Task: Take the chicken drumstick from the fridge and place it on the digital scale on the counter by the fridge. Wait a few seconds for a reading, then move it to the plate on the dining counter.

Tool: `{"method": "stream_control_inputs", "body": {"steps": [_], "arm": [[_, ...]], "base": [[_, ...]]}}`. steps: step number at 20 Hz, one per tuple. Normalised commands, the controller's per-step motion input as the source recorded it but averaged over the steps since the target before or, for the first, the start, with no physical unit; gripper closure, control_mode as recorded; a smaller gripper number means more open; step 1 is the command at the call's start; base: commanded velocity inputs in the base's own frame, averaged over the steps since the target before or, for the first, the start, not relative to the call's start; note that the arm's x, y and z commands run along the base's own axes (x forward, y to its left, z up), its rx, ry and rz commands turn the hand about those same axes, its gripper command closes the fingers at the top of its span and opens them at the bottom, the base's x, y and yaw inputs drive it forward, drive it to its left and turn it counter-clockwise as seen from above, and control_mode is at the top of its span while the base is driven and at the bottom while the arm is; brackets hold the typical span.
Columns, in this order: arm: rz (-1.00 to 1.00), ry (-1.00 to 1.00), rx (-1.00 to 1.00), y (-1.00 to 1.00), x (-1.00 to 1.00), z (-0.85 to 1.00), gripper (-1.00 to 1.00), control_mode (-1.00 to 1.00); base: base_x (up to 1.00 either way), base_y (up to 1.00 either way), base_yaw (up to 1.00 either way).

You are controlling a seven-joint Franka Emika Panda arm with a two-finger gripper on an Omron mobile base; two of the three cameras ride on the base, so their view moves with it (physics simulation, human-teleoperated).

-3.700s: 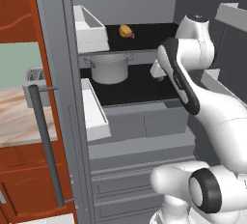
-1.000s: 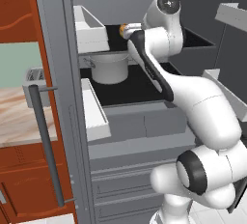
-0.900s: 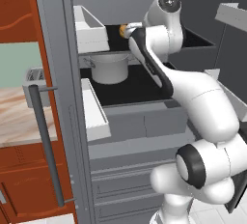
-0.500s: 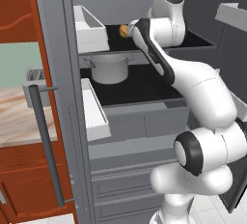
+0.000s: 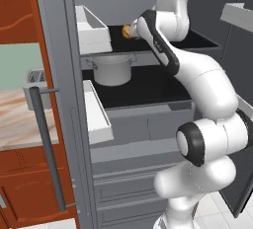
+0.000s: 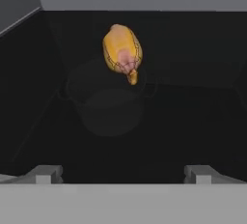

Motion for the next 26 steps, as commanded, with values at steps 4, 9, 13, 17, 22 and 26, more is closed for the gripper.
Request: {"method": "stream_control_inputs", "body": {"steps": [4,9,13,17,22,26], "arm": [[0.15,0.00,0.12,-0.01,0.01,-0.06,-1.00,-1.00],[0.05,-0.01,0.00,0.00,-0.01,0.00,-1.00,-1.00],[0.00,0.00,-0.01,0.06,0.24,0.05,-1.00,-1.00],[0.00,0.00,0.00,0.18,0.49,-0.01,-1.00,-1.00],[0.00,0.00,-0.01,0.03,0.32,0.07,-1.00,-1.00],[0.02,0.01,-0.02,0.00,0.14,0.04,-1.00,-1.00]], "base": [[0.00,0.00,0.00],[0.00,0.00,0.00],[0.00,0.00,0.00],[0.00,0.00,0.00],[0.00,0.00,0.00],[0.00,0.00,0.00]]}}
